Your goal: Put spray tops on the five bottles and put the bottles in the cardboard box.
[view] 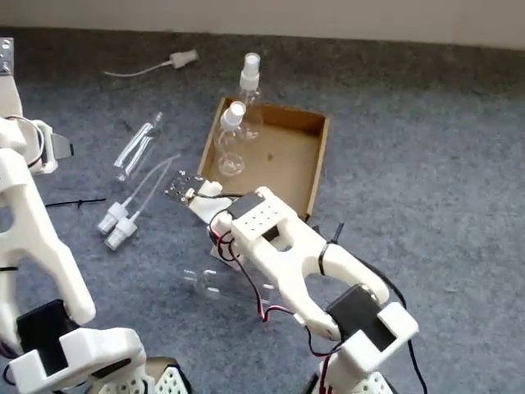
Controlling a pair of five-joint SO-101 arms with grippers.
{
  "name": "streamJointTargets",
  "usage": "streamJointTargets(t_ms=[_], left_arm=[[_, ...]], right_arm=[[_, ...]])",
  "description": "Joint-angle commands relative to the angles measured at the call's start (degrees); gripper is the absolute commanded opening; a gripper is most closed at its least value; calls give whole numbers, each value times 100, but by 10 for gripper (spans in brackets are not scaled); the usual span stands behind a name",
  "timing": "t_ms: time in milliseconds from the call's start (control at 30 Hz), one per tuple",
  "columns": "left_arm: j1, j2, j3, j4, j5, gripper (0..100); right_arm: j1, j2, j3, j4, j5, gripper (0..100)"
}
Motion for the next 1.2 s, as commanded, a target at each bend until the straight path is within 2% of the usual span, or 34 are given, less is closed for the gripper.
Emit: streamJointTargets(t_ms=[0, 267, 367, 467, 600, 733, 900, 1067, 1167], left_arm=[[-84, -40, -286, -79, -53, 256], [-40, -84, -286, -62, -44, 256], [-40, -92, -295, -53, -44, 256], [92, -101, -338, 132, -44, 256], [462, -171, -321, 615, -255, 256], [875, -532, -119, 958, -246, 256], [1411, -1279, 1297, 1029, -281, 256], [1543, -2009, 3266, -62, -281, 256], [1543, -2360, 4233, -624, -281, 256]], right_arm=[[330, -892, -84, 110, -132, 120], [787, -3011, -84, 1736, -149, 120], [1569, -3574, -84, 2185, -149, 120], [2747, -3758, -84, 2246, -123, 120], [4057, -3336, -48, 2176, 193, 120], [4884, -2492, -31, 1341, 281, 120], [5613, -1358, -31, 532, 308, 123], [5895, -426, -31, 295, 695, 129], [6018, -40, -31, 207, 721, 187]])
